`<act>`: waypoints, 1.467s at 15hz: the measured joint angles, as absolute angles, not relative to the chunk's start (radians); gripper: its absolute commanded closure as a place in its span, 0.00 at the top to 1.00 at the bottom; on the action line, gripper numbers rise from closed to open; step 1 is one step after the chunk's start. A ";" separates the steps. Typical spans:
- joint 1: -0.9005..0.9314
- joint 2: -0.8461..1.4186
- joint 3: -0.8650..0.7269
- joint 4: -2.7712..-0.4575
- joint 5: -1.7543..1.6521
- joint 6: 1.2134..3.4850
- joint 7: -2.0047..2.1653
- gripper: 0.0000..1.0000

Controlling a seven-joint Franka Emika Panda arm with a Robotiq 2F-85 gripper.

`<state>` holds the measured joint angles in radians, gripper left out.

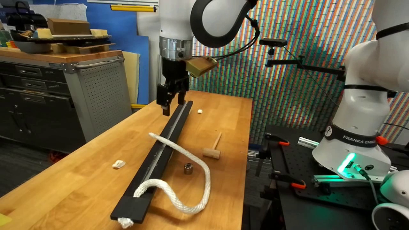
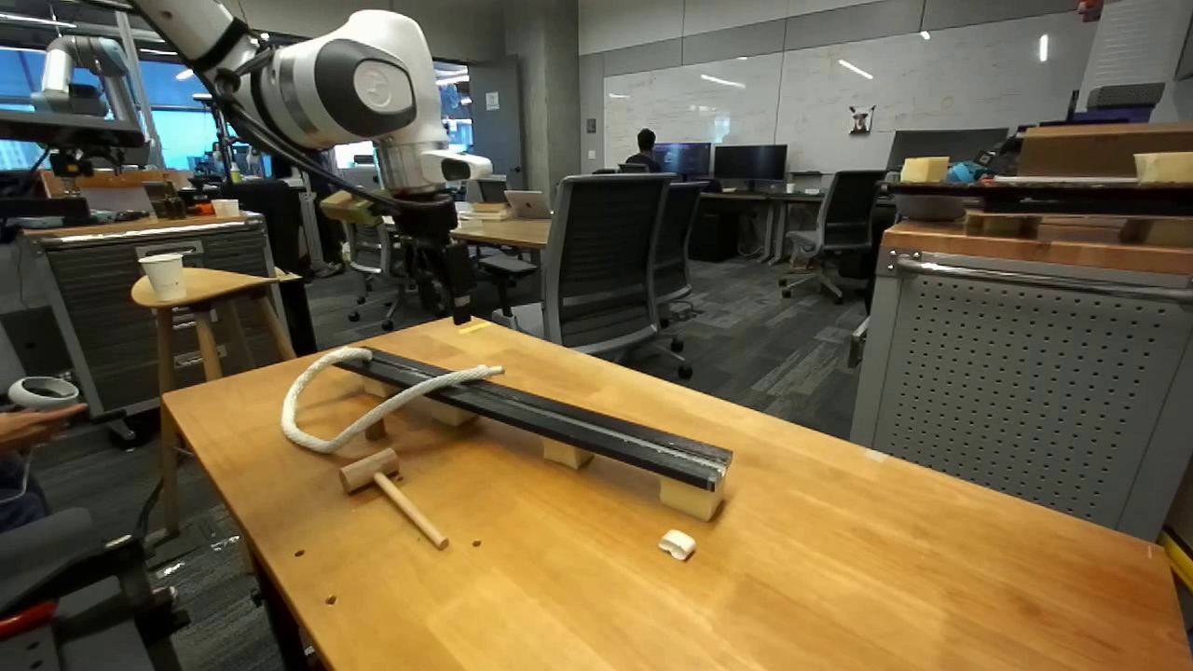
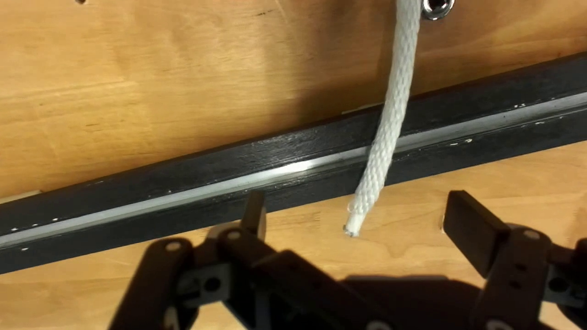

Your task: Put the rope along the center of the black object

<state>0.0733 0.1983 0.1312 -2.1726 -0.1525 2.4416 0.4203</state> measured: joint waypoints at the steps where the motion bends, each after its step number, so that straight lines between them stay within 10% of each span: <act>1: 0.084 0.222 0.124 -2.157 -0.153 2.442 0.423 1.00; 14: 0.163 0.425 0.086 -2.047 -0.130 2.442 0.425 1.00; 15: 0.168 0.433 0.085 -2.042 -0.129 2.442 0.425 0.75; 22: 0.184 0.463 0.082 -2.019 -0.127 2.442 0.424 0.26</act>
